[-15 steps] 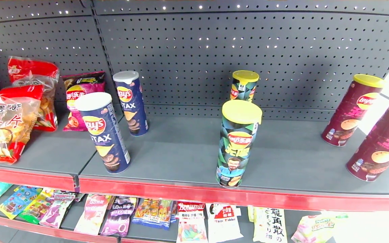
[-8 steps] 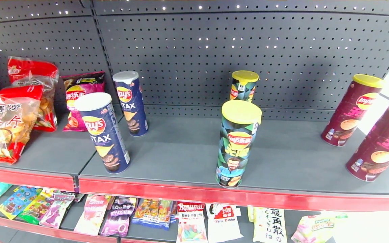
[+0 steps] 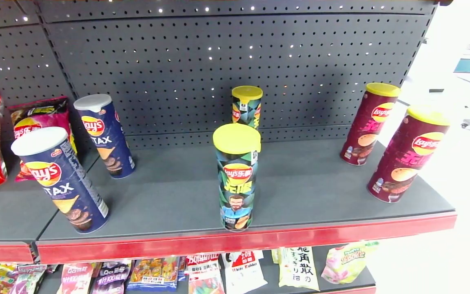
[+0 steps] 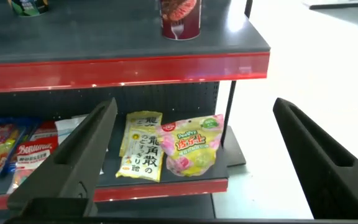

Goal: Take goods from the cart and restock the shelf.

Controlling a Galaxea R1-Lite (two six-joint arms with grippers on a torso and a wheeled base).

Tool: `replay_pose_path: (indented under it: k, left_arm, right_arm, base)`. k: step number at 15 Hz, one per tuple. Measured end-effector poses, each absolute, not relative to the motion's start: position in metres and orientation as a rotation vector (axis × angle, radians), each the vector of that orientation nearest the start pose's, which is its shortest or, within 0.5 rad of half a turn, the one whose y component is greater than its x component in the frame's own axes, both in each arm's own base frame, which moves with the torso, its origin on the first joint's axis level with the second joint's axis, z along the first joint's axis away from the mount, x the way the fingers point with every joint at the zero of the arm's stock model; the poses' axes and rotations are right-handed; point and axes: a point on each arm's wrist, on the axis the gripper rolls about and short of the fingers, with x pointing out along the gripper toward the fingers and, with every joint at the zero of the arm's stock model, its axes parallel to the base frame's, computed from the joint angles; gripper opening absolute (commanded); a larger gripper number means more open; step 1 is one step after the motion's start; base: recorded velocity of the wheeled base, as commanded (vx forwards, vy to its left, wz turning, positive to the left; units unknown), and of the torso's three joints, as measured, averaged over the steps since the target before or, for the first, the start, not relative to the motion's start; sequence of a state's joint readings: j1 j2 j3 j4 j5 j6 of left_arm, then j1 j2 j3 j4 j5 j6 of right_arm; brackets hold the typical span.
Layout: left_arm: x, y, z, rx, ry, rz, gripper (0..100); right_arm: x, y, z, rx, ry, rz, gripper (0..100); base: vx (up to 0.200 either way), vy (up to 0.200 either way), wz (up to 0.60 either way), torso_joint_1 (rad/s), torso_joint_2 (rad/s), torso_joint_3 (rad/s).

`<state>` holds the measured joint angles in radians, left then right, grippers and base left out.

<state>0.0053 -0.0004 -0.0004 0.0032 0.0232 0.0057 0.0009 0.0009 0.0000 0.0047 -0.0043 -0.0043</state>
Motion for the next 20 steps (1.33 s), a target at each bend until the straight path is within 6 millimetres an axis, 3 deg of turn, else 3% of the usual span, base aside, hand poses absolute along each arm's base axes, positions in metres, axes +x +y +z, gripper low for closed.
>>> replay_pose_path:
  k: [3,5,7,9,11,13,16,20]
  left_arm:
    - [-0.023,-0.001,0.077,0.024,-0.007,-0.037,100]
    - [-0.027,-0.002,0.096,0.021,-0.064,-0.065,100]
    - [-0.031,-0.002,0.144,-0.004,-0.127,-0.069,100]
    - [-0.019,-0.002,0.202,-0.014,-0.136,-0.095,100]
    - [0.011,-0.004,0.253,-0.009,-0.106,-0.208,100]
    - [0.044,-0.01,0.279,-0.004,-0.053,-0.385,100]
    - [0.08,-0.023,0.287,0.009,0.024,-0.513,100]
    - [0.119,-0.038,0.279,0.068,0.115,-0.567,100]
  right_arm:
    - [-0.023,0.0,0.075,-0.004,0.006,-0.003,100]
    - [-0.023,0.0,0.075,-0.004,0.005,-0.003,100]
    - [-0.023,0.0,0.075,-0.004,0.005,-0.003,100]
    - [-0.023,0.0,0.075,-0.004,0.005,-0.003,100]
    - [-0.023,0.0,0.075,-0.003,0.005,-0.003,100]
    - [-0.023,0.0,0.075,-0.003,0.005,-0.003,100]
    - [-0.023,0.0,0.075,-0.003,0.005,-0.003,100]
    - [-0.023,0.0,0.075,-0.004,0.005,-0.003,100]
  base:
    - [0.0,0.0,0.0,0.0,0.0,0.0]
    - [0.0,0.0,0.0,0.0,0.0,0.0]
    - [0.0,0.0,0.0,0.0,0.0,0.0]
    - [0.0,0.0,0.0,0.0,0.0,0.0]
    - [0.0,0.0,0.0,0.0,0.0,0.0]
    - [0.0,0.0,0.0,0.0,0.0,0.0]
    - [0.0,0.0,0.0,0.0,0.0,0.0]
    - [0.0,0.0,0.0,0.0,0.0,0.0]
